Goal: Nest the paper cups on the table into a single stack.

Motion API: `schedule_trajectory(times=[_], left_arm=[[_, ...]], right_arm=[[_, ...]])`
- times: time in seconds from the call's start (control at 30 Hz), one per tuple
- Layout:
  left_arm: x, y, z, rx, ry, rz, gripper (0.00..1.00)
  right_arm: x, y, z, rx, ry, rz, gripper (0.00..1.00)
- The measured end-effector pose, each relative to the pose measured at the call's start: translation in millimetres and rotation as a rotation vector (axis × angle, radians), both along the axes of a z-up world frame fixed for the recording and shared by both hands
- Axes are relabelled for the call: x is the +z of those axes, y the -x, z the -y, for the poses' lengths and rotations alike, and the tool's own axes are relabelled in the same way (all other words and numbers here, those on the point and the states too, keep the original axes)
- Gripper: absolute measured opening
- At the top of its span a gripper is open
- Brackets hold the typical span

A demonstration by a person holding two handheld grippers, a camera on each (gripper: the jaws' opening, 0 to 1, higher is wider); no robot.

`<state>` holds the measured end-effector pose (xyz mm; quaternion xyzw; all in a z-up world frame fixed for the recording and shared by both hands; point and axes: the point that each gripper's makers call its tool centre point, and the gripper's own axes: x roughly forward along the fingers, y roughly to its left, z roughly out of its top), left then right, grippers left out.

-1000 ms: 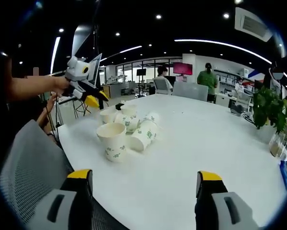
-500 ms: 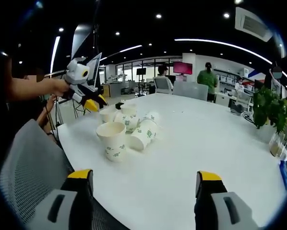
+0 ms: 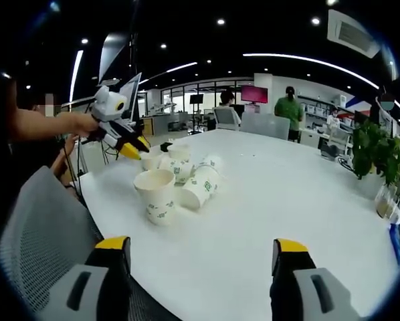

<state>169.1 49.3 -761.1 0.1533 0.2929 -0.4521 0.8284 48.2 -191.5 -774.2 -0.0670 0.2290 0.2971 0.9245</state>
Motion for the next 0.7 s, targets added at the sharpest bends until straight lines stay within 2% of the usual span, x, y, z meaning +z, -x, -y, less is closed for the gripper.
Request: schedule_trajectory(times=[0.2, 0.5, 0.7], left_arm=[[-7.3, -3.8, 1, 0.002, -0.014, -0.01, 0.19], [-19.1, -6.7, 2, 0.003, -0.04, -0.037, 0.11], [-20.5, -4.7, 2, 0.023, -0.017, -0.062, 0.02]], right_arm=[[-0.7, 1, 0, 0.002, 0.002, -0.003, 0.88], [-1.1, 1, 0, 0.002, 0.005, -0.007, 0.87], [-1.1, 1, 0, 0.003, 0.004, -0.005, 0.87]])
